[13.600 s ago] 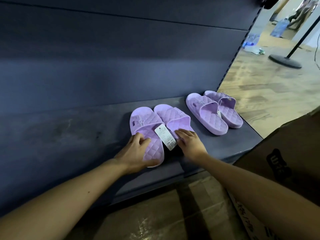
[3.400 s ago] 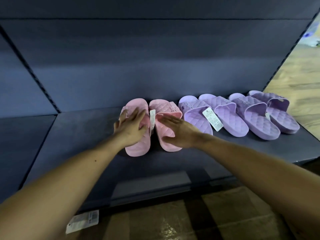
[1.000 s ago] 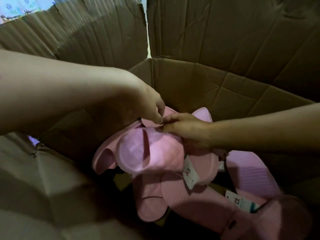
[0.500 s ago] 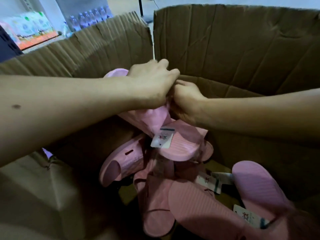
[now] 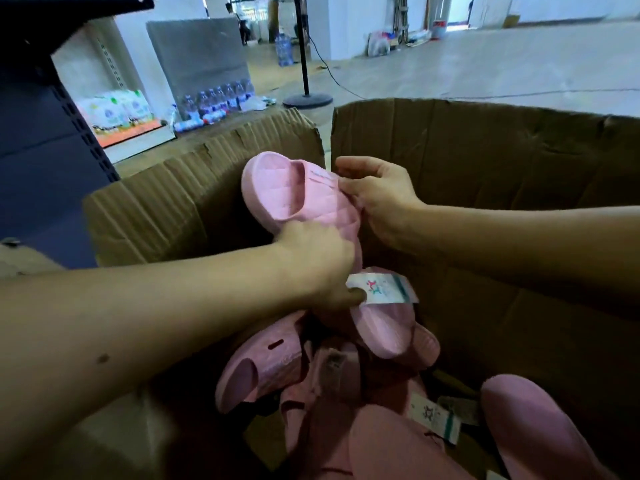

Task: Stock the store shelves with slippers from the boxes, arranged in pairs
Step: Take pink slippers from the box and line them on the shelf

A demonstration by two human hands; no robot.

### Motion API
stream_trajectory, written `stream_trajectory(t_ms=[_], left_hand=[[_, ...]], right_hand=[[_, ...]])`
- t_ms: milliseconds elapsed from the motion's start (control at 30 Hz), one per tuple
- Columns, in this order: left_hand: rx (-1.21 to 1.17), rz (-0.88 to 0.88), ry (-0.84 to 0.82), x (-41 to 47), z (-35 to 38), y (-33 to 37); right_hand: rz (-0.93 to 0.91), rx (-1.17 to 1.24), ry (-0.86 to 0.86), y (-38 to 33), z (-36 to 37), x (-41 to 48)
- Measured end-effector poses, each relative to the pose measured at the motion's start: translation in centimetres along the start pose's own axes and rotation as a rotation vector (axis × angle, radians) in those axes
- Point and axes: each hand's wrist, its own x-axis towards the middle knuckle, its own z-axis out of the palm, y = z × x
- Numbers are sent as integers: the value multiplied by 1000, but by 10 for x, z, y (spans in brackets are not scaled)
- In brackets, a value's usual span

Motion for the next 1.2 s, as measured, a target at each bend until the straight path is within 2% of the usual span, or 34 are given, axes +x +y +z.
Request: stream_trajectory(t_ms=[67, 100, 133, 200, 333, 433, 500, 600, 800, 933, 1067, 1200], left_hand=[[-245, -160, -437, -6, 12, -2], [-469, -236, -651, -8, 19, -5], [-681, -270, -789, -10, 25, -7], [-936, -255, -829, -11, 35, -6], [-1256, -320, -592, -4, 40, 16], [-1357, -442, -338, 2, 42, 15], [-1243, -489, -136, 3, 39, 4], [-860, -402, 74, 3, 26, -14], [-555, -212, 142, -3, 13, -37], [-518, -171, 241, -20, -11, -49], [-585, -123, 477, -38, -41, -56], [-540, -61, 728, -74, -61, -76]], right_hand=[[-48, -19, 30, -9, -5, 4], [-59, -24, 50, -13, -9, 5], [-60, -18, 64, -15, -12, 6], [-42, 0, 66, -16, -14, 4], [-39, 47, 105, -12, -5, 4], [-81, -31, 95, -12, -9, 4], [-111, -101, 55, -13, -14, 3], [-116, -152, 46, -16, -19, 2], [-204, -306, 34, -15, -24, -13], [-178, -363, 13, -29, -25, -28], [-246, -488, -60, -59, -22, -49], [-283, -437, -75, -97, -19, -64]])
